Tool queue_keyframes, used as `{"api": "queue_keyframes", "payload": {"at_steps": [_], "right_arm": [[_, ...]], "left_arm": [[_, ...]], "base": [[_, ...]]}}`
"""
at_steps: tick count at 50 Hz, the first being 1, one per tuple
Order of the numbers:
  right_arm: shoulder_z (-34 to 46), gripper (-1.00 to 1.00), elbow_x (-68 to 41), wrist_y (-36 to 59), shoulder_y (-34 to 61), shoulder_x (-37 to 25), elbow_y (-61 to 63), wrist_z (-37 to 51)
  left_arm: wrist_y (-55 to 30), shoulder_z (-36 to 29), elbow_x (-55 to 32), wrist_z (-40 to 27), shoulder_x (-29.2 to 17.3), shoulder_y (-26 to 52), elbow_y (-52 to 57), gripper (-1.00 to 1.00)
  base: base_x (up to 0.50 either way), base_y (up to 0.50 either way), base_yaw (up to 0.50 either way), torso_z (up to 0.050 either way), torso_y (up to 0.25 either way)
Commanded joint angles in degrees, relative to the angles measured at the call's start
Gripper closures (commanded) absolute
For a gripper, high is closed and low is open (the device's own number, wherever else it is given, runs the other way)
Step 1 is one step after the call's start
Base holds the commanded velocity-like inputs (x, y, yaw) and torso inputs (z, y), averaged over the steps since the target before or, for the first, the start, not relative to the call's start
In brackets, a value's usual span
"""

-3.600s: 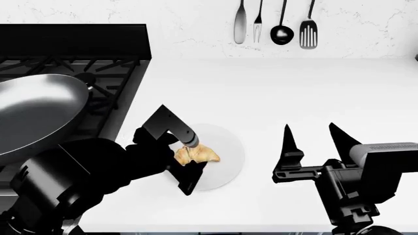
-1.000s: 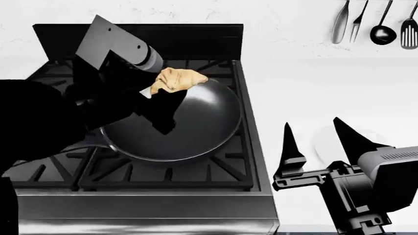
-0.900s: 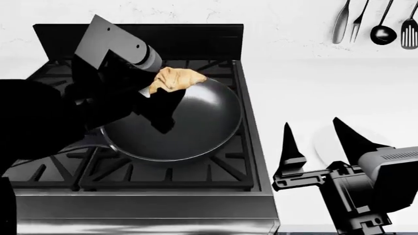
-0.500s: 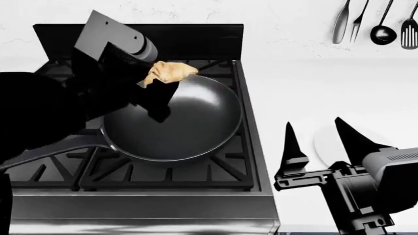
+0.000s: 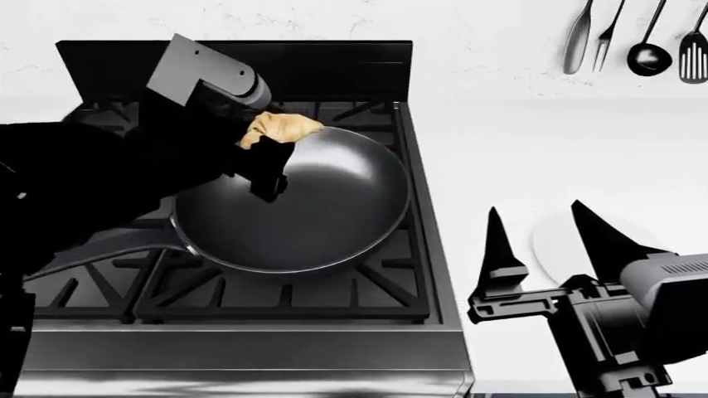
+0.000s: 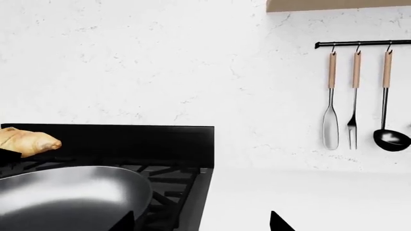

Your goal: Pick the croissant and place it on the pan. Then turn on the stove to warm the croissant.

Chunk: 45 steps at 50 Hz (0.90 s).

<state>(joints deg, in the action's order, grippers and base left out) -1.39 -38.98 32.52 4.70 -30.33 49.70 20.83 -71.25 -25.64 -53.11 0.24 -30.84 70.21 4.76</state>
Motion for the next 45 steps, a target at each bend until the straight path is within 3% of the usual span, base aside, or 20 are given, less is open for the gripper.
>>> {"api": "queue_keyframes", "payload": {"at_steps": [1, 15, 43, 44, 45], "right_arm": [[-0.5, -1.0, -0.5, -0.3, -0.4, -0.2, 0.1, 0.3], [-1.3, -1.0, -0.5, -1.5, -1.8, -0.5, 0.2, 0.3], [-1.4, -1.0, -1.1, -2.0, -2.1, -0.9, 0.4, 0.9], [-1.4, -1.0, -1.0, -2.2, -2.2, -0.9, 0.4, 0.8], [-1.4, -1.0, -1.0, -2.3, -2.3, -0.9, 0.4, 0.7]], "left_arm": [[2.4, -3.3, 2.5, 1.5, 0.9, -0.1, -3.3, 1.0], [3.8, -6.5, 4.2, 2.4, 1.7, -1.6, -5.5, 1.0], [3.3, -6.8, 3.6, 1.8, 1.3, -2.3, -5.0, 1.0], [3.2, -6.7, 3.5, 1.6, 1.3, -2.2, -5.1, -1.0], [3.2, -6.7, 3.5, 1.5, 1.3, -2.2, -5.1, -1.0]], "base": [[0.0, 0.0, 0.0, 0.0, 0.0], [0.0, 0.0, 0.0, 0.0, 0.001], [0.0, 0.0, 0.0, 0.0, 0.0], [0.0, 0.0, 0.0, 0.0, 0.0], [0.0, 0.0, 0.0, 0.0, 0.0]]}}
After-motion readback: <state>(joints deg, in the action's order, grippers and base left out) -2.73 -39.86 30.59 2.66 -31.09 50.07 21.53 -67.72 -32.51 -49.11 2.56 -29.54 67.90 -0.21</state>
